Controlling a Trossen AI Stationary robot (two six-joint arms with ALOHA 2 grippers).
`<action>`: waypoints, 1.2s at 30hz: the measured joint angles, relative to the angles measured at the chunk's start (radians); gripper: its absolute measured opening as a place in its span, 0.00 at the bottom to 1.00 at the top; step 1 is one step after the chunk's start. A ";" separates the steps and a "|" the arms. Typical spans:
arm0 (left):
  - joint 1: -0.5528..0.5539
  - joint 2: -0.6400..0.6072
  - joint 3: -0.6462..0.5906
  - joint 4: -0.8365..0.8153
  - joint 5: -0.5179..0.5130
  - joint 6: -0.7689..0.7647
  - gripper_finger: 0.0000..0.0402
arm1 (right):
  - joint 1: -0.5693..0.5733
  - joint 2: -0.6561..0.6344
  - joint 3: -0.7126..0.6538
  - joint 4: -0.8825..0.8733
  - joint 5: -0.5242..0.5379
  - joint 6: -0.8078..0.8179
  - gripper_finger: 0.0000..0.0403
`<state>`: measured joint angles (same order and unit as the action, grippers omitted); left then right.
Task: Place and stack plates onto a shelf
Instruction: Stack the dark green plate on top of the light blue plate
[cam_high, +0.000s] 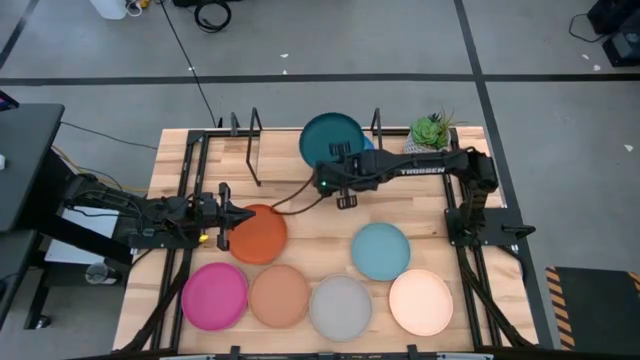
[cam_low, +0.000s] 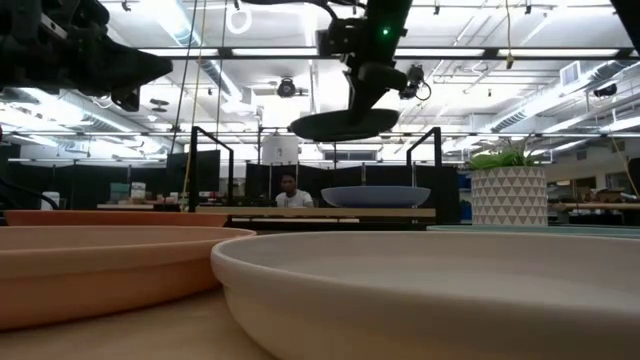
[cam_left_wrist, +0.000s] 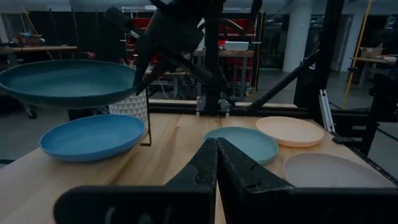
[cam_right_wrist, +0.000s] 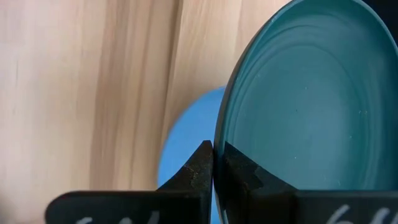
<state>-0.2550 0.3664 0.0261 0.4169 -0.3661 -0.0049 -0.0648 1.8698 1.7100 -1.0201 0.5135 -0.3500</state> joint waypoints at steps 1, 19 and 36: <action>0.000 0.000 0.000 -0.001 0.000 0.001 0.02 | -0.008 0.000 0.000 0.002 -0.011 -0.002 0.06; 0.000 0.000 0.002 -0.005 0.000 0.000 0.02 | -0.085 0.000 -0.185 0.152 -0.072 -0.005 0.06; 0.000 0.000 0.002 -0.014 0.000 -0.001 0.02 | -0.121 -0.190 -0.523 0.482 -0.129 0.010 0.06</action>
<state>-0.2550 0.3660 0.0280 0.4030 -0.3660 -0.0055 -0.1860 1.6796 1.1866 -0.5382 0.3844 -0.3400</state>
